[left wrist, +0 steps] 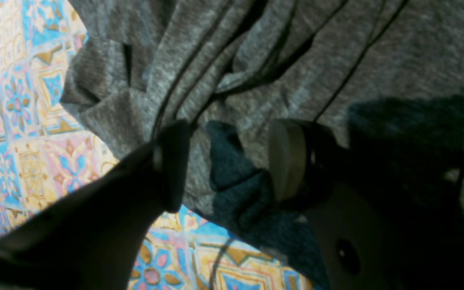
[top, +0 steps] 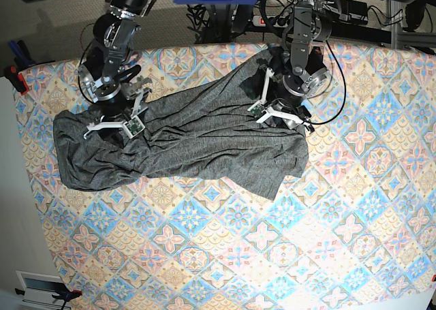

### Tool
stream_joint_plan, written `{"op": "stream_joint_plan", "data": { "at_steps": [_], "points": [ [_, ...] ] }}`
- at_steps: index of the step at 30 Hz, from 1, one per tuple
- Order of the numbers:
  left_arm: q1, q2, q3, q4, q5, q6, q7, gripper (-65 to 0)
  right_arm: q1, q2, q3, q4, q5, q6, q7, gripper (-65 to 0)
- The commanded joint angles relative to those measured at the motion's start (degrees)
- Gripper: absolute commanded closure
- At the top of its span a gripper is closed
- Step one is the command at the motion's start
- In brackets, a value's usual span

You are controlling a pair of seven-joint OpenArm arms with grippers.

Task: Layout the t-shirt on the table in an organized manner, then fold the t-shirt properly
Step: 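Drag the grasped fabric with the right gripper away from the left gripper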

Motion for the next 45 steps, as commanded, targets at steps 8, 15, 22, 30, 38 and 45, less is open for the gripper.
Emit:
{"op": "stream_joint_plan", "data": {
  "at_steps": [8,15,22,30,38,45],
  "points": [
    [-0.1,0.1,0.1,0.9,-0.3,0.5,-0.5,-29.5,0.8,0.4,2.2,4.9,6.5,-0.7,0.5,-36.3],
    [0.6,0.1,0.1,1.2,-0.3,0.5,-0.6,-29.4,8.1,0.4,16.0,1.9,10.8,-0.7,-0.3,-36.3],
    [0.7,0.1,0.1,1.2,-0.3,0.5,-0.5,-29.3,17.3,0.4,28.9,0.8,20.5,-0.7,-16.9,-36.3],
    [1.4,0.0,0.1,1.2,-0.3,0.5,-0.6,-29.3,18.4,2.6,29.7,0.6,25.6,-0.7,-23.9,-36.3],
    [1.4,0.0,0.1,1.2,-0.3,0.5,-0.6,-29.3,18.6,4.1,36.2,-0.9,32.2,-0.7,-29.6,-36.3],
    [1.4,0.0,0.1,1.2,-0.3,0.5,-0.5,-29.3,18.5,4.1,38.1,-4.1,32.8,-0.7,-30.2,-36.3]
  ]
}}
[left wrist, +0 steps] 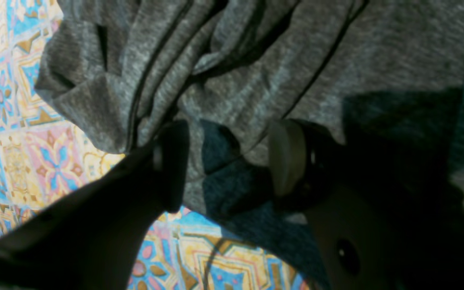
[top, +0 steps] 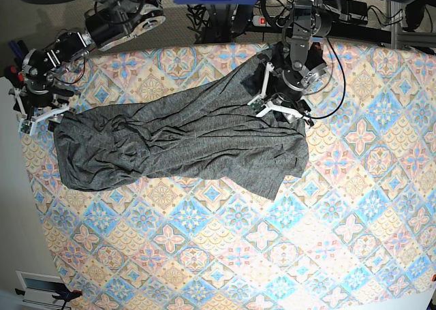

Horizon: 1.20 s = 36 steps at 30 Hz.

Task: Layout the t-shirt on the table in an organized manner, then fold the t-shirt properly
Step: 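Drag the grasped fabric with the right gripper away from the left gripper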

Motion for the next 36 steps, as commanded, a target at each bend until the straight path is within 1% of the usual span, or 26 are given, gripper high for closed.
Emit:
{"op": "stream_joint_plan", "data": {
  "at_steps": [1,6,13,16,22,29,33,35,36],
  "points": [
    [-0.3,0.2,0.0,1.1,-0.5,0.5,-0.7,-29.3,0.9,0.9,-0.1,0.7,1.0,-0.3,1.5,-36.3],
    [-0.3,0.2,0.0,1.1,-0.5,0.5,-0.7,-29.3,0.9,0.5,-0.1,0.6,1.1,-0.3,1.5,-36.3],
    [-0.3,0.2,0.0,1.1,-0.5,0.5,-0.7,-29.3,0.6,0.4,-0.2,-3.9,4.9,-0.3,1.5,-36.3],
    [-0.3,0.2,0.0,1.1,-0.4,0.5,-0.7,-29.3,0.6,0.5,-0.2,-6.5,5.0,-0.3,1.5,-36.3],
    [-0.3,0.3,0.0,1.1,2.2,0.5,-0.8,-29.3,0.6,0.4,-0.3,-8.7,5.0,-0.3,1.5,-36.3],
    [-0.2,0.3,0.2,1.1,2.2,0.5,-0.7,-29.3,1.0,0.4,-0.4,-12.5,5.0,-0.3,1.5,-36.3],
    [1.5,0.6,0.4,1.1,2.1,0.5,-1.0,-29.3,1.0,0.4,-0.5,-14.6,5.0,-0.3,1.8,-36.1],
    [2.3,1.0,0.6,1.1,1.7,0.5,-1.0,-29.3,1.0,0.5,-0.5,-15.9,4.9,-0.3,1.8,-34.6],
    [2.9,1.3,1.3,1.1,1.7,0.5,-1.0,-29.3,1.0,0.5,-0.5,-16.3,4.9,-0.3,1.8,-32.9]
  ]
}}
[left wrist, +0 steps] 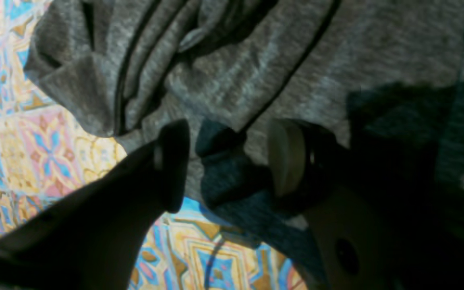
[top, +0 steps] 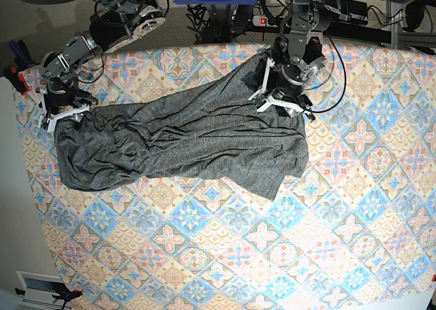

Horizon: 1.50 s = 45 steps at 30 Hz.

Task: Layout the t-shirt on the table in an organized manner, then fold the t-shirt properly
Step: 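Drag the grasped fabric with the right gripper away from the left gripper, then pull the grasped shirt end with the left gripper away from the right gripper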

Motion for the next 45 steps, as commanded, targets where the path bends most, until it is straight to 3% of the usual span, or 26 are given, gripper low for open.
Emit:
{"op": "stream_joint_plan", "data": {
  "at_steps": [1,11,19,23,31,39,45],
  "points": [
    [0.6,0.5,1.7,0.9,-0.5,-0.2,-0.6,-29.3,0.6,0.3,-0.2,-0.4,-0.6,0.4,-1.5,-30.2],
    [1.9,-1.4,3.8,-4.4,0.0,-0.2,-0.6,-29.2,0.6,0.4,-0.1,-1.4,-0.8,0.4,-1.7,0.0],
    [2.3,-8.0,1.8,-8.9,-0.6,-0.2,-0.6,-29.2,0.6,0.4,0.2,-1.4,-0.8,0.4,-1.4,0.0],
    [0.8,-8.5,-1.9,-12.2,-0.5,-0.2,-0.9,-29.2,0.5,0.4,0.2,-1.4,-0.6,0.4,-1.3,0.0],
    [-1.7,-8.5,-8.5,-17.3,0.0,-0.2,-7.6,-29.2,0.6,0.5,0.3,-1.2,-0.5,0.4,-1.3,0.0],
    [-6.7,-8.7,-13.0,-21.4,0.0,-0.2,-7.8,-29.2,0.7,0.5,0.3,-1.0,-0.5,0.4,-1.3,0.0],
    [-8.2,-11.0,-14.7,-23.9,0.0,-0.2,-7.8,-29.2,0.7,1.9,4.0,-1.0,-0.5,0.4,-1.3,0.0]
  ]
}}
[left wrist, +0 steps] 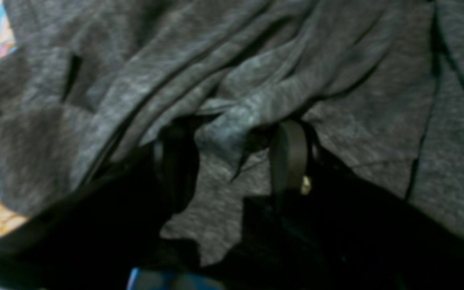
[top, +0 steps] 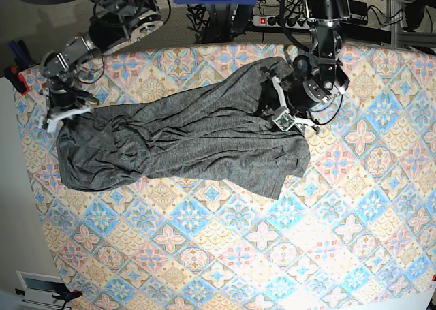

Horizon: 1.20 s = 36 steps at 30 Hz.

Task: Layout the t-shirt on the table in an organized manner, then fold the t-shirt properly
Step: 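Pull the grasped shirt end with the left gripper away from the right gripper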

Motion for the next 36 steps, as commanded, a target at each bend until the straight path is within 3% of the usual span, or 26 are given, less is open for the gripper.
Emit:
{"op": "stream_joint_plan", "data": {
  "at_steps": [1,16,23,27,36],
  "points": [
    [1.2,-2.7,-1.6,-1.7,15.5,3.7,15.0,-29.2,0.1,1.2,0.5,0.5,-1.6,-1.2,-1.4,0.0],
    [1.0,-4.2,-1.6,-1.8,15.5,3.7,14.9,-29.2,1.3,1.3,0.5,0.5,-1.6,-1.2,-1.4,0.0],
    [-1.2,-5.3,-2.2,-2.0,15.5,3.7,14.9,-29.2,1.3,2.8,0.5,0.6,-1.6,-1.2,-1.4,0.0],
    [-4.0,-5.5,-3.6,-2.1,15.5,3.7,14.9,-29.3,1.3,2.8,0.5,0.6,-1.6,-4.3,-1.4,0.0],
    [-5.2,-5.6,-5.3,-1.7,15.6,3.7,15.3,-29.3,1.0,3.6,0.5,0.6,0.7,-4.3,-1.4,0.0]
  ]
}}
